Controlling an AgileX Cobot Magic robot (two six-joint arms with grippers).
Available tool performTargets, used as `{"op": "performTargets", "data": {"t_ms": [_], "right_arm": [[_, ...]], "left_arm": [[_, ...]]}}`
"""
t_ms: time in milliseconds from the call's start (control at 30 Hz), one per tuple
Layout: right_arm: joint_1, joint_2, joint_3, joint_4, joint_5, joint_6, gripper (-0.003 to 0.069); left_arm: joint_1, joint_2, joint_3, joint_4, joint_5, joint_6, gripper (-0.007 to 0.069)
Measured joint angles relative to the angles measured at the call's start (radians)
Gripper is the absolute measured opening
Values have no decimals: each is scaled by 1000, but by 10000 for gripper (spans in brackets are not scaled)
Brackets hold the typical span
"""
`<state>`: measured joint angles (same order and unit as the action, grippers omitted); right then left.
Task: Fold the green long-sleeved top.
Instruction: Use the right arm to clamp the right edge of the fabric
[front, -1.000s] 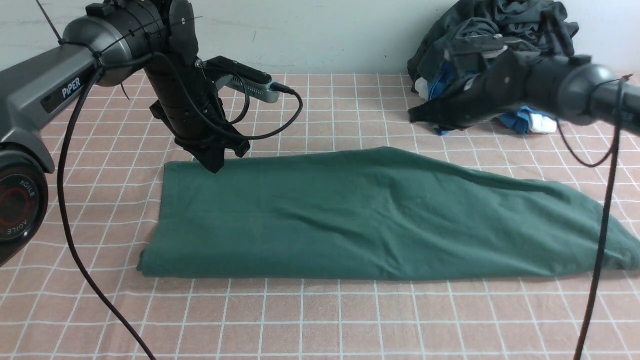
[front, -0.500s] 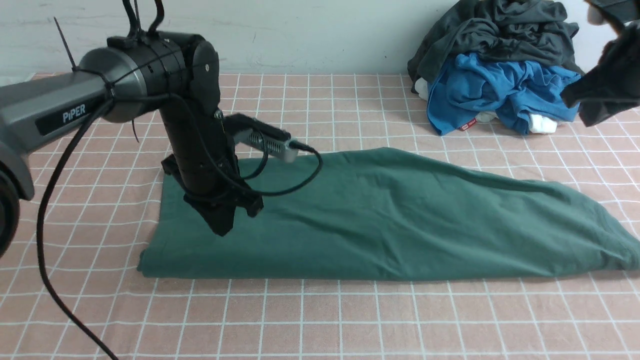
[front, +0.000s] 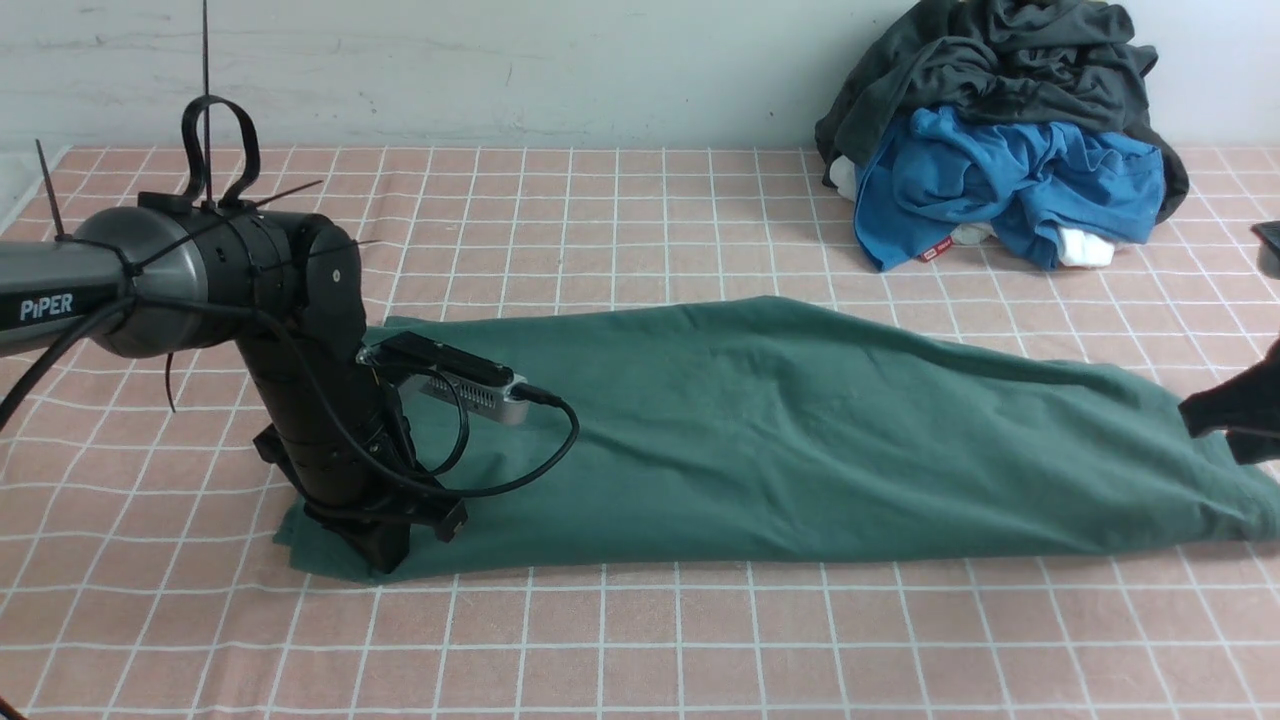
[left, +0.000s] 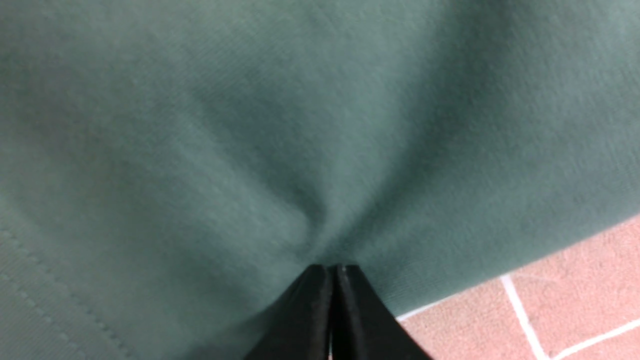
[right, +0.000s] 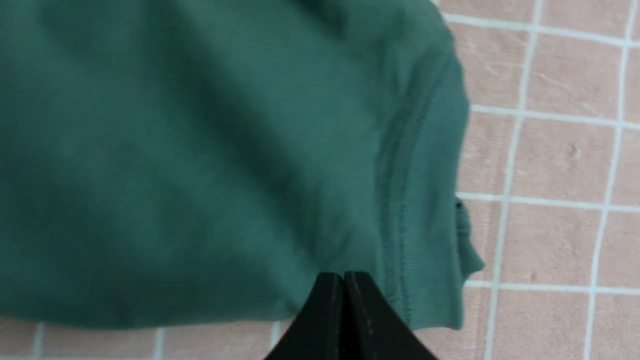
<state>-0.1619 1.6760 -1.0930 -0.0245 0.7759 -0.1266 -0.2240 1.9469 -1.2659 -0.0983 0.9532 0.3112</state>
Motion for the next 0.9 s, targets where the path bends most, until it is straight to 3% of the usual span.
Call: {"op": "performTargets", "data": {"t_ms": [133, 400, 500, 600, 767, 900], "right_arm": [[-63, 56, 0, 31, -33, 10, 61], [-91, 196, 0, 113, -84, -17, 426], [-91, 204, 0, 92, -99, 15, 512], [-91, 204, 0, 58, -103, 66, 552], [-91, 204, 0, 46, -104, 90, 559], [-83, 204, 0, 47, -106, 89, 485]], "left_arm": [[2, 0, 0, -7, -1, 0, -3], [3, 0, 0, -7, -4, 0, -3], [3, 0, 0, -7, -4, 0, -3], [4, 0, 0, -7, -4, 0, -3], [4, 0, 0, -7, -5, 0, -3], [4, 0, 0, -7, -7, 0, -3]]}}
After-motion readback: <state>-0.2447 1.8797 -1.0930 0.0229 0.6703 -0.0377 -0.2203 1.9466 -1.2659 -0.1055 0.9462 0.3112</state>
